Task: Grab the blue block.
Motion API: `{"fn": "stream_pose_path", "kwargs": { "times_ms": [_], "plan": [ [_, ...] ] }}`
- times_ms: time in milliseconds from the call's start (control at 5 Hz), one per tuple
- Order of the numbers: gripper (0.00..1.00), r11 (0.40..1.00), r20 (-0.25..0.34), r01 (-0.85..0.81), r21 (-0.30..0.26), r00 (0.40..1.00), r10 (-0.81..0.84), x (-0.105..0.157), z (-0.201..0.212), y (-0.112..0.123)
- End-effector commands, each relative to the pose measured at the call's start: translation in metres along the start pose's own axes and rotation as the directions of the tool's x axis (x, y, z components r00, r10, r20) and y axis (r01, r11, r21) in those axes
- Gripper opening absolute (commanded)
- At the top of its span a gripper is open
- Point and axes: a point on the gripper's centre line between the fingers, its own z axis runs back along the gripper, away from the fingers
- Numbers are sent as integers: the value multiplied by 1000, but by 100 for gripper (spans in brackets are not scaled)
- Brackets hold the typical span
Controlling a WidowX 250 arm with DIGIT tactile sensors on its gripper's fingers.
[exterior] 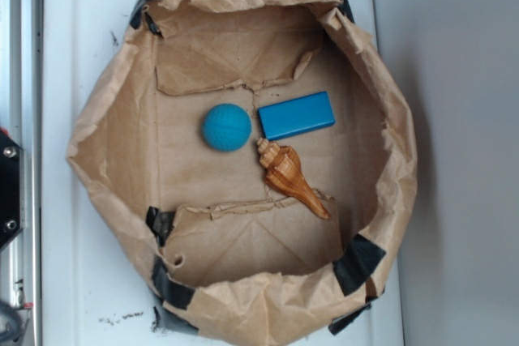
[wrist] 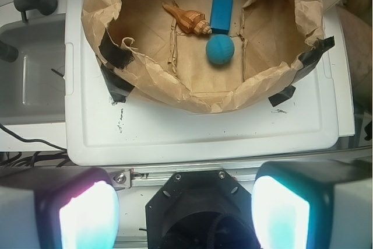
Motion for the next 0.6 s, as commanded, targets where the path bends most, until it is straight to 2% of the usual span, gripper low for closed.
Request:
{"fn": "stream_pose_path", "kwargs": {
  "times_ms": [0,200,400],
  "plan": [
    [100,1000,0,0,0,1000,0,0,0,0],
    [100,998,69,64,-6,996,-64,48,-20,2],
    [100,996,70,92,21,993,-94,96,-46,11]
  ]
}}
